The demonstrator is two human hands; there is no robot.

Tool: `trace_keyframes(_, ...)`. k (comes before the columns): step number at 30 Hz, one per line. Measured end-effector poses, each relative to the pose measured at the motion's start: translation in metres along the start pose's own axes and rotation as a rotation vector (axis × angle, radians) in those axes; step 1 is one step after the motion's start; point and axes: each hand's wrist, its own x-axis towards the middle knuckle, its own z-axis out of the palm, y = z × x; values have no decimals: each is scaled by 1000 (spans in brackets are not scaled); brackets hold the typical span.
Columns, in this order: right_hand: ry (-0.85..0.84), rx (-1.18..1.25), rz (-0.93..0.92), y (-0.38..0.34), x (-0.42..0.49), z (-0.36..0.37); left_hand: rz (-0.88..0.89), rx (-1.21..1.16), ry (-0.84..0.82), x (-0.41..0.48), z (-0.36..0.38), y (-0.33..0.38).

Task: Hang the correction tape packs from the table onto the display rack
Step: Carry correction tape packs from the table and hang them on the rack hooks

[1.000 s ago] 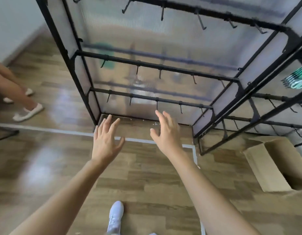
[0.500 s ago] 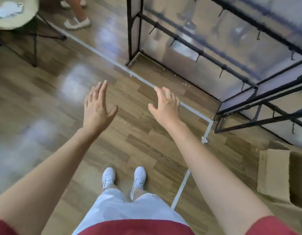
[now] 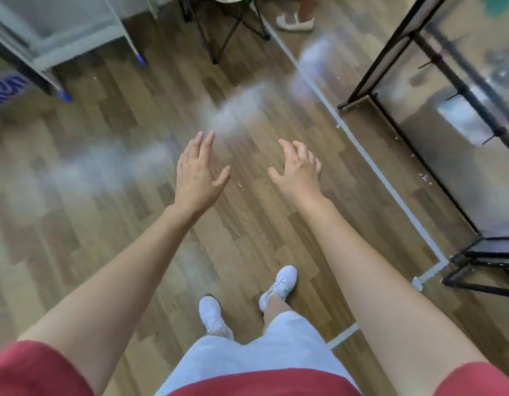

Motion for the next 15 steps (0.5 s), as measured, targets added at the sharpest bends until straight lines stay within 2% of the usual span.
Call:
trace_keyframes(9,-72,-43,-188,-168,-23,92,-246,12,89,-72,-90,-171)
trace_keyframes(15,-102,-90,-340,-265,0,129,-395,-8,149,-73,-133,-249)
